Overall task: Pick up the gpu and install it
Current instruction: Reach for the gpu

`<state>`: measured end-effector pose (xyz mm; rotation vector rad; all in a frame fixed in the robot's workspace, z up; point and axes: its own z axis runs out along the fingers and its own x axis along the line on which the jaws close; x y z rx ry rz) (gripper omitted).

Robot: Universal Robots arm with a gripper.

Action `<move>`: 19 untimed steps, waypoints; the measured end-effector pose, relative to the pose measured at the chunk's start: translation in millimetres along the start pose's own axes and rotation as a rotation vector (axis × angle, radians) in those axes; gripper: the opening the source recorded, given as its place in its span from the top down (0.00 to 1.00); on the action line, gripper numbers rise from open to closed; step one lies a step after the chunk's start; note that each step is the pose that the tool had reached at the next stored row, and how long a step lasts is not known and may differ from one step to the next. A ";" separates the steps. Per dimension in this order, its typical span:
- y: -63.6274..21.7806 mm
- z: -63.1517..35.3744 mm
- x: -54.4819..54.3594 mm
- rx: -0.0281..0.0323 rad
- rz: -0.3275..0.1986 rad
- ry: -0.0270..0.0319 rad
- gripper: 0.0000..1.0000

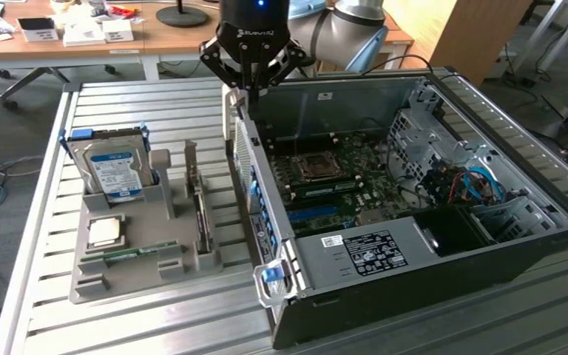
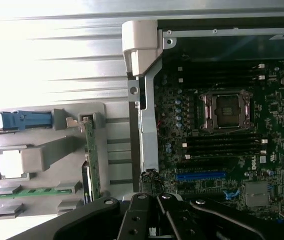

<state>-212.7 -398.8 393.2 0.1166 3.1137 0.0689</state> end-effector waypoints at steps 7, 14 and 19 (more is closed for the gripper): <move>-0.6 -0.2 7.8 0.0001 0.000 0.0000 0.89; -1.4 -0.5 18.3 0.0000 0.000 -0.0001 0.89; -2.0 -0.7 27.4 0.0000 0.000 -0.0004 0.89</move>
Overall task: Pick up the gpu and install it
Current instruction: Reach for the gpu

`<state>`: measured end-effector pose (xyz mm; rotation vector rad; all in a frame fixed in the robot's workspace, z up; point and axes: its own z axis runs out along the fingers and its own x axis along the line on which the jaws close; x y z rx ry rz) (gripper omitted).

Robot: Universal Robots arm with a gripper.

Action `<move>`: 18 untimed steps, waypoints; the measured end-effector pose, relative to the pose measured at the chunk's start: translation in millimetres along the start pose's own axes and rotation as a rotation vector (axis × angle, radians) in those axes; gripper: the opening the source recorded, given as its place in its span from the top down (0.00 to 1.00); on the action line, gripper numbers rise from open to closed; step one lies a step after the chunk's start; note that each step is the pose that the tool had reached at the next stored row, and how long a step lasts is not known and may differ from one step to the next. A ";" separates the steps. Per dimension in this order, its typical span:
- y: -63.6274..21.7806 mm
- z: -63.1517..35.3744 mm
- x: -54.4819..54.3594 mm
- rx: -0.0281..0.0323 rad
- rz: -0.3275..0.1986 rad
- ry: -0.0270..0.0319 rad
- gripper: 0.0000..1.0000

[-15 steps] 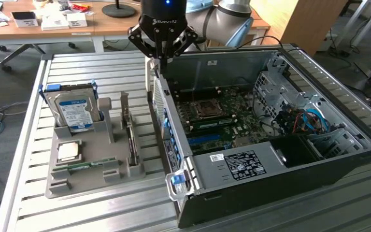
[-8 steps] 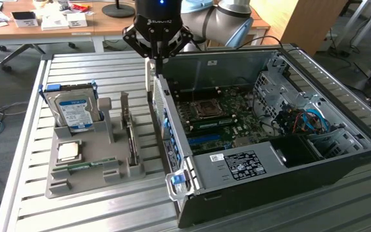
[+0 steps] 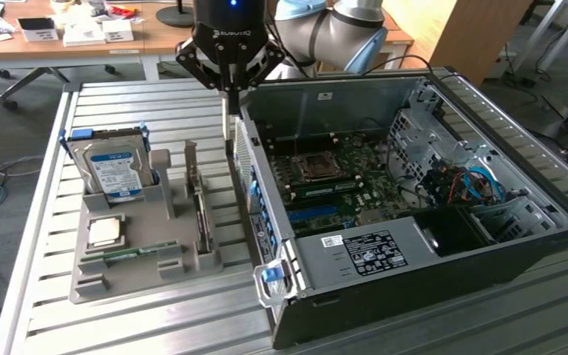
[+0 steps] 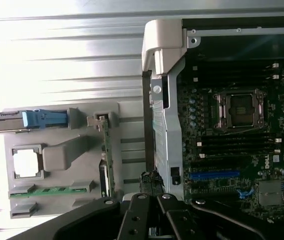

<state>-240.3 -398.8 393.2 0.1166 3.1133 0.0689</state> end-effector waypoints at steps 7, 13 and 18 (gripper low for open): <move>-1.2 -0.4 16.2 0.0000 0.000 -0.0005 0.89; -2.3 -0.7 30.1 -0.0001 0.000 -0.0012 0.89; -2.9 -0.9 38.6 -0.0001 0.000 -0.0012 0.89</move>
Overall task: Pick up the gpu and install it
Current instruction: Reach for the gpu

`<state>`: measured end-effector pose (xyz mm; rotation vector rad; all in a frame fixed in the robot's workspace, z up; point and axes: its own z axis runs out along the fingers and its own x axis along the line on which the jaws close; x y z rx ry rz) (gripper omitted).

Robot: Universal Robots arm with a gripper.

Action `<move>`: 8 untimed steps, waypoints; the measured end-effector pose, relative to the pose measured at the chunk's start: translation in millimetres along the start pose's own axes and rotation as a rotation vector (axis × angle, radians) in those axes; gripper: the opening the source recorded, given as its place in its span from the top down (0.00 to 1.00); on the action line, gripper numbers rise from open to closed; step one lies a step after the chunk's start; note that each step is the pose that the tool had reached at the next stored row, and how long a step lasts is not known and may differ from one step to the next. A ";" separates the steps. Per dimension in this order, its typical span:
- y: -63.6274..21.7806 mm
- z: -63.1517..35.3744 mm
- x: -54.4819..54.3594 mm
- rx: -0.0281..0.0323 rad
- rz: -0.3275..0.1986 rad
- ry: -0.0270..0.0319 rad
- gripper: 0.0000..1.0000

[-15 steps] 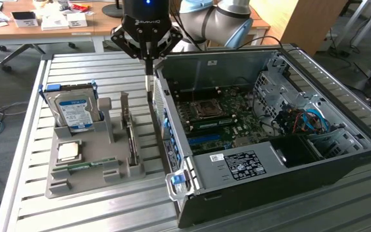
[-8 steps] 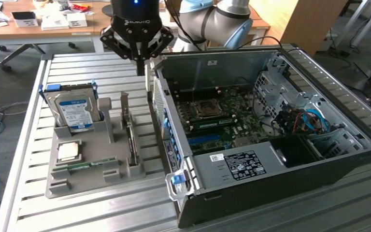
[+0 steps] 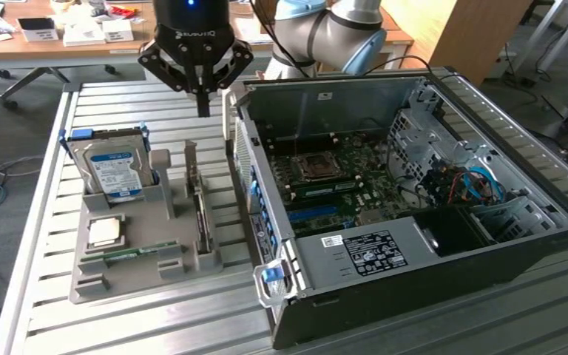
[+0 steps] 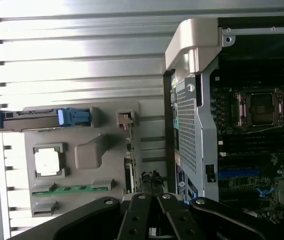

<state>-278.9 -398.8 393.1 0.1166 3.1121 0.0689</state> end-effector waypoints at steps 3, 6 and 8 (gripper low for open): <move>-0.4 -0.1 5.4 0.0000 0.000 0.0000 0.89; -0.7 -0.2 9.9 0.0000 0.000 0.0000 0.89; -0.9 -0.2 12.7 0.0000 0.000 0.0000 0.89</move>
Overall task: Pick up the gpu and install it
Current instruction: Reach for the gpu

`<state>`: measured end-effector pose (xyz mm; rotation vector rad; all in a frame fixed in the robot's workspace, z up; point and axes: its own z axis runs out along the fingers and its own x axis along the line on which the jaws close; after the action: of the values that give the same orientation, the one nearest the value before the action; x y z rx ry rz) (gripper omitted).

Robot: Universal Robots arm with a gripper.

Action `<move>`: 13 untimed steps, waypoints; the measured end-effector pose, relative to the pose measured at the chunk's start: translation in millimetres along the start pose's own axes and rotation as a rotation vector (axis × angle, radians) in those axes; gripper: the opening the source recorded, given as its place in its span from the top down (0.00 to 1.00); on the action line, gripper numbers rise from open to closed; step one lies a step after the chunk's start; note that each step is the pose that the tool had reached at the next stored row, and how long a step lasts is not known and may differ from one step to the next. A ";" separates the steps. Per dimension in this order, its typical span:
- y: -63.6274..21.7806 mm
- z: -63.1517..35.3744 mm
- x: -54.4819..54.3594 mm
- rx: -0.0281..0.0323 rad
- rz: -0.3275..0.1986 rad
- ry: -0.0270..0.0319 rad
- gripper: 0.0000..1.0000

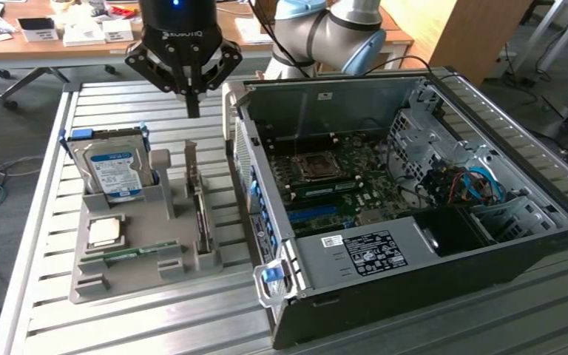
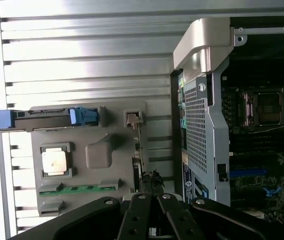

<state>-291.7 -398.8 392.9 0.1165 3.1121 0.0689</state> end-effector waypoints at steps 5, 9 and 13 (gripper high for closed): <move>-0.1 0.0 1.3 -0.0001 0.000 0.0000 0.89; -1.5 -0.2 1.6 0.0001 0.000 0.0002 0.89; -8.8 -0.4 1.8 0.0000 0.000 0.0001 0.89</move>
<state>-294.2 -407.5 392.9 0.1164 3.1122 0.0690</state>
